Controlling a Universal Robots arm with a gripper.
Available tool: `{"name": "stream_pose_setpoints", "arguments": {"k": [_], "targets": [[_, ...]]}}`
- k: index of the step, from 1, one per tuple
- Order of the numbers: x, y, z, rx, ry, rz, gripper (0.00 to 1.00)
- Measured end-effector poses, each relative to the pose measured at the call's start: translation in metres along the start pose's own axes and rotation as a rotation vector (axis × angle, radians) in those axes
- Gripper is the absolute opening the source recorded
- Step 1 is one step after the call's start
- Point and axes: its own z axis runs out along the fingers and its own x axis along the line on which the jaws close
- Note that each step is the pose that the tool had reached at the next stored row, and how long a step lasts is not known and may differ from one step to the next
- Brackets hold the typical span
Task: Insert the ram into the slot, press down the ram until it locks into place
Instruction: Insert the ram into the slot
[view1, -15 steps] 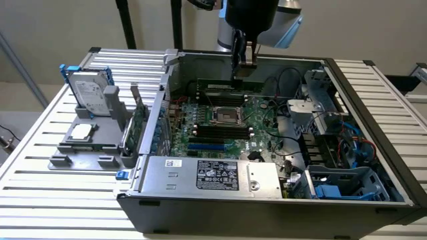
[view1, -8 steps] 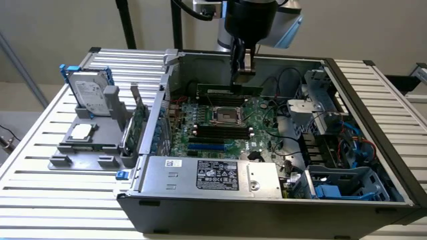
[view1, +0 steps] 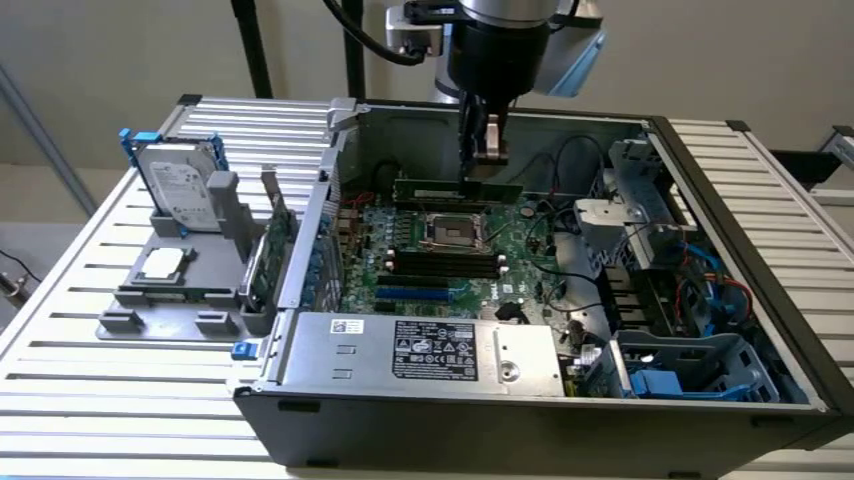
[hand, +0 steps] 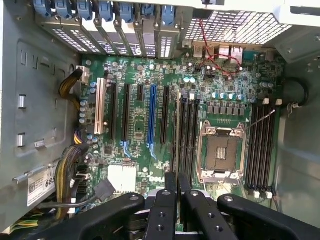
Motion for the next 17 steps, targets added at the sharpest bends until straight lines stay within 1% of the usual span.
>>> {"name": "stream_pose_setpoints", "arguments": {"k": [8,17], "targets": [[-0.001,-0.0004,0.0146,0.0000,0.0001,-0.001,0.13],[-0.009,-0.0012,0.0312,0.0009,-0.0001,-0.001,0.13]]}}
